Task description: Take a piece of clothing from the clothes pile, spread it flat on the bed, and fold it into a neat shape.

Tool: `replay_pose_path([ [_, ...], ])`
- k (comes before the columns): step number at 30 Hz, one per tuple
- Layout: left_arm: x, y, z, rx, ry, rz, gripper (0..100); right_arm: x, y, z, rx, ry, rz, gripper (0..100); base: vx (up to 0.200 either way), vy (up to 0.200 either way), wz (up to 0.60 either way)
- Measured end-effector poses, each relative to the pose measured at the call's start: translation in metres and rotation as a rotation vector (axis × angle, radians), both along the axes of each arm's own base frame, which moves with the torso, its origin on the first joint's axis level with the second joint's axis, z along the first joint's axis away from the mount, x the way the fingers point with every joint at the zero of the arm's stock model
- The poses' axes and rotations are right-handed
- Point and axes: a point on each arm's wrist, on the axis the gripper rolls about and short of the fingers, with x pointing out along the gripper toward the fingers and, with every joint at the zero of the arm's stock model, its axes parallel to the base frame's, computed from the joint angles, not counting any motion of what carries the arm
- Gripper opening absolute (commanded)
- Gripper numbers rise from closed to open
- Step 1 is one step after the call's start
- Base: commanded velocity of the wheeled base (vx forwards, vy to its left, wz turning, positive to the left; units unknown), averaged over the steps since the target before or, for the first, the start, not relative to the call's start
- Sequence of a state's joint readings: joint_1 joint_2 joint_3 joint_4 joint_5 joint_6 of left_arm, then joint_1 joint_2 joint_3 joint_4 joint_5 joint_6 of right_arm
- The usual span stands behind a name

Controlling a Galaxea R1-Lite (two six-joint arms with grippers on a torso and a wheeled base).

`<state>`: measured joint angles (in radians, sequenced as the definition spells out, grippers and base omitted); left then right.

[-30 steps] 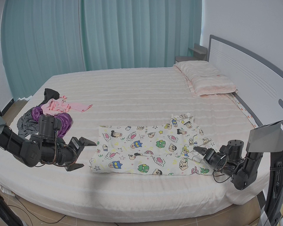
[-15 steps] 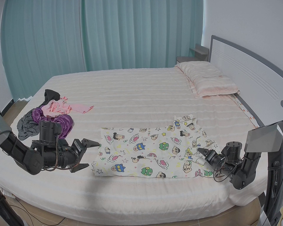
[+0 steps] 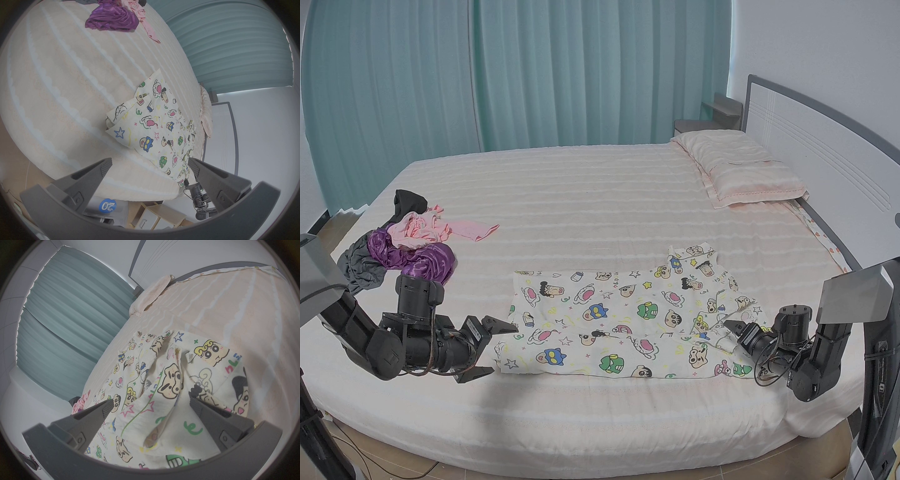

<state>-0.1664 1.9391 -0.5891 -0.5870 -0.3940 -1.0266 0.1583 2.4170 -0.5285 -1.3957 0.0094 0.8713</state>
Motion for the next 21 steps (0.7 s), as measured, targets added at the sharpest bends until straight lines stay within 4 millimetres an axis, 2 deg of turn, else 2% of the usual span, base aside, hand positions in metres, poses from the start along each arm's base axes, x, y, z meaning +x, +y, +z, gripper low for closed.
replay_pose_path([
  [6, 0.001, 0.0, -0.003, 0.002, 0.008, -0.001, 100, 0.012, 0.002, -0.003, 0.002, -0.013, 0.0, 100, 0.0, 0.0, 0.0],
  [16, 0.002, -0.001, -0.005, 0.001, 0.002, -0.003, 100, 0.019, 0.009, -0.006, 0.006, -0.01, 0.018, 100, 0.0, 0.0, 0.0],
  [17, 0.003, -0.001, -0.006, 0.002, 0.003, -0.003, 100, 0.02, 0.01, -0.005, 0.006, -0.013, 0.02, 0, 0.0, 0.0, 0.0],
  [21, 0.003, -0.001, -0.007, 0.004, 0.007, -0.002, 100, 0.022, 0.013, -0.007, 0.004, 0.007, 0.025, 0, 0.0, 0.0, 0.0],
])
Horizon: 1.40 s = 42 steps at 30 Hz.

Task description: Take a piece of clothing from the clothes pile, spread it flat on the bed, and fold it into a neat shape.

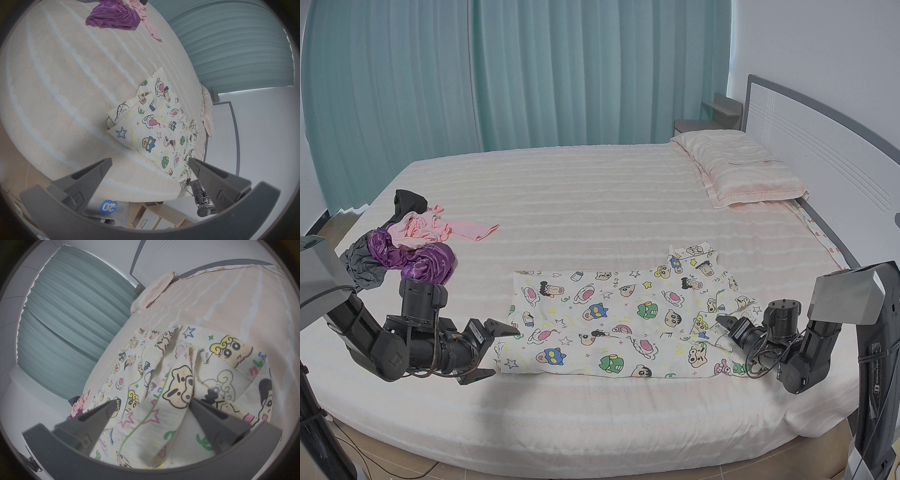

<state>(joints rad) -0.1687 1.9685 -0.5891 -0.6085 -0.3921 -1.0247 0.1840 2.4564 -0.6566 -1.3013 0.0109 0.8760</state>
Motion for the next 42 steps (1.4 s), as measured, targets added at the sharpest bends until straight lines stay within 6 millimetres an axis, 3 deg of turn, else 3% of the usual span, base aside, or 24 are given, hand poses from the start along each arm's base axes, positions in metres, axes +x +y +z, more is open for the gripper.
replay_pose_path([
  [12, 0.0, 0.0, -0.001, 0.002, -0.003, 0.002, 100, -0.007, -0.002, 0.0, -0.012, 0.023, -0.038, 0, 0.0, 0.0, 0.0],
  [24, 0.001, 0.0, -0.005, 0.005, -0.003, 0.002, 100, -0.022, 0.002, 0.031, -0.025, -0.007, -0.044, 0, 0.0, 0.0, 0.0],
  [42, 0.001, -0.006, -0.019, 0.01, -0.013, -0.019, 100, -0.084, 0.019, 0.051, -0.104, 0.054, -0.02, 0, 0.0, 0.0, 0.0],
])
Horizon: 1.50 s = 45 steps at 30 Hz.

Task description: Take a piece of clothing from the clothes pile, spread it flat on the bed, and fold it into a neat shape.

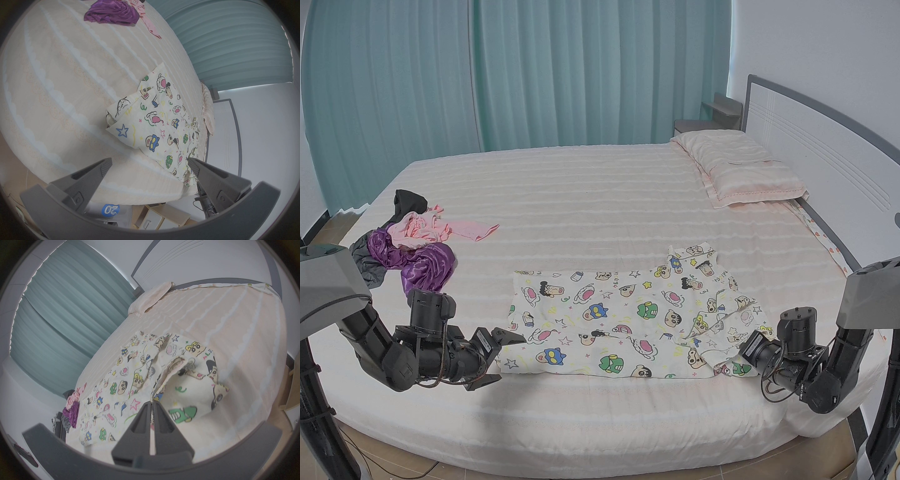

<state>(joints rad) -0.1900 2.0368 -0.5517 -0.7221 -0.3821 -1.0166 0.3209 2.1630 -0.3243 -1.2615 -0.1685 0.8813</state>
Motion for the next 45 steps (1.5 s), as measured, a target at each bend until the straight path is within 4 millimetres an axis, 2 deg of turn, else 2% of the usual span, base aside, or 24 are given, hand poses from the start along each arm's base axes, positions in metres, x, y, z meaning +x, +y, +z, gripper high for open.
replay_pose_path([
  [5, 0.0, 0.0, -0.001, 0.001, 0.003, 0.0, 100, -0.011, 0.004, 0.001, -0.012, 0.016, 0.01, 0, 0.0, 0.0, 0.0],
  [10, 0.0, 0.0, -0.001, 0.001, 0.003, 0.0, 100, -0.013, 0.006, -0.003, -0.014, 0.017, 0.015, 0, 0.0, 0.0, 0.0],
  [11, 0.0, 0.0, -0.001, 0.001, 0.003, 0.0, 100, -0.013, 0.006, -0.004, -0.013, 0.012, 0.016, 100, 0.0, 0.0, 0.0],
  [16, 0.0, 0.0, -0.001, 0.001, 0.003, 0.0, 100, -0.024, 0.007, -0.008, -0.016, 0.01, 0.033, 100, 0.0, 0.0, 0.0],
  [22, 0.0, 0.0, -0.001, 0.001, 0.004, 0.0, 100, -0.036, 0.004, -0.004, -0.017, -0.031, 0.05, 100, 0.0, 0.0, 0.0],
  [26, 0.0, 0.0, -0.001, 0.0, 0.003, -0.001, 100, -0.035, 0.005, 0.001, -0.017, -0.066, 0.07, 100, 0.0, 0.0, 0.0],
  [32, -0.001, 0.0, -0.001, 0.0, 0.004, 0.0, 100, -0.013, 0.024, 0.008, 0.006, -0.129, 0.146, 100, 0.0, 0.0, 0.0],
  [39, -0.001, 0.0, -0.001, -0.005, -0.004, 0.003, 100, 0.016, 0.055, 0.009, 0.028, -0.082, 0.263, 100, 0.0, 0.0, 0.0],
  [45, -0.002, 0.0, 0.0, -0.011, -0.033, 0.004, 100, 0.035, 0.076, 0.0, 0.04, -0.065, 0.318, 100, 0.0, 0.0, 0.0],
])
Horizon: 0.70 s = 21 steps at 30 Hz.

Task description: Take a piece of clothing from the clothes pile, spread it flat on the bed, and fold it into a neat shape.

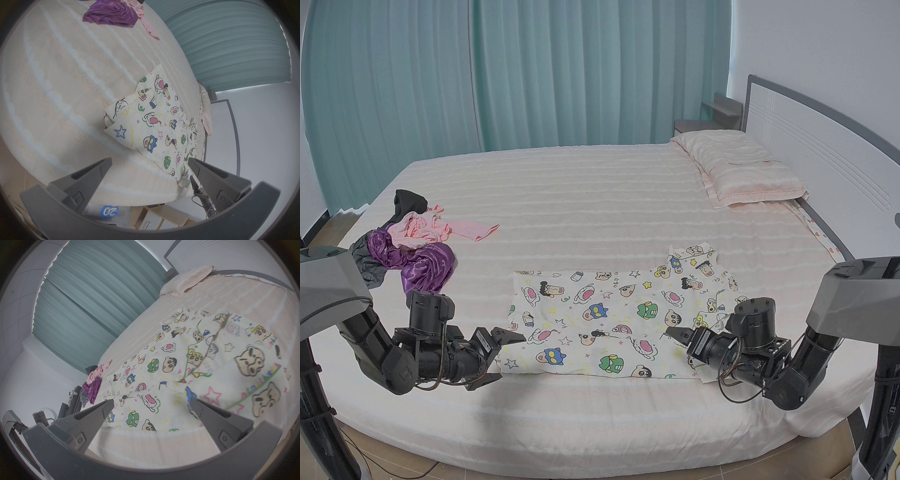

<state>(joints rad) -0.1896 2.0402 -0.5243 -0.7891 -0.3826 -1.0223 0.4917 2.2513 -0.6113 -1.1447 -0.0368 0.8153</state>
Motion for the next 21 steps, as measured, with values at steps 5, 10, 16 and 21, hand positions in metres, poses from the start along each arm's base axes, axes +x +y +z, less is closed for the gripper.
replay_pose_path([
  [5, -0.001, 0.0, -0.001, 0.0, -0.002, -0.001, 100, 0.009, 0.009, -0.014, -0.005, 0.017, 0.014, 100, 0.0, 0.0, 0.0],
  [10, -0.002, 0.0, -0.002, 0.0, 0.002, 0.0, 100, 0.017, 0.012, -0.022, -0.008, 0.018, 0.007, 100, 0.0, 0.0, 0.0],
  [16, -0.002, 0.0, -0.002, 0.001, 0.003, 0.0, 100, 0.028, 0.013, -0.026, -0.013, 0.02, -0.008, 100, 0.0, 0.0, 0.0],
  [21, -0.002, 0.001, -0.002, 0.0, 0.004, 0.002, 100, 0.03, 0.014, -0.022, -0.009, 0.012, -0.011, 100, 0.0, 0.0, 0.0],
])
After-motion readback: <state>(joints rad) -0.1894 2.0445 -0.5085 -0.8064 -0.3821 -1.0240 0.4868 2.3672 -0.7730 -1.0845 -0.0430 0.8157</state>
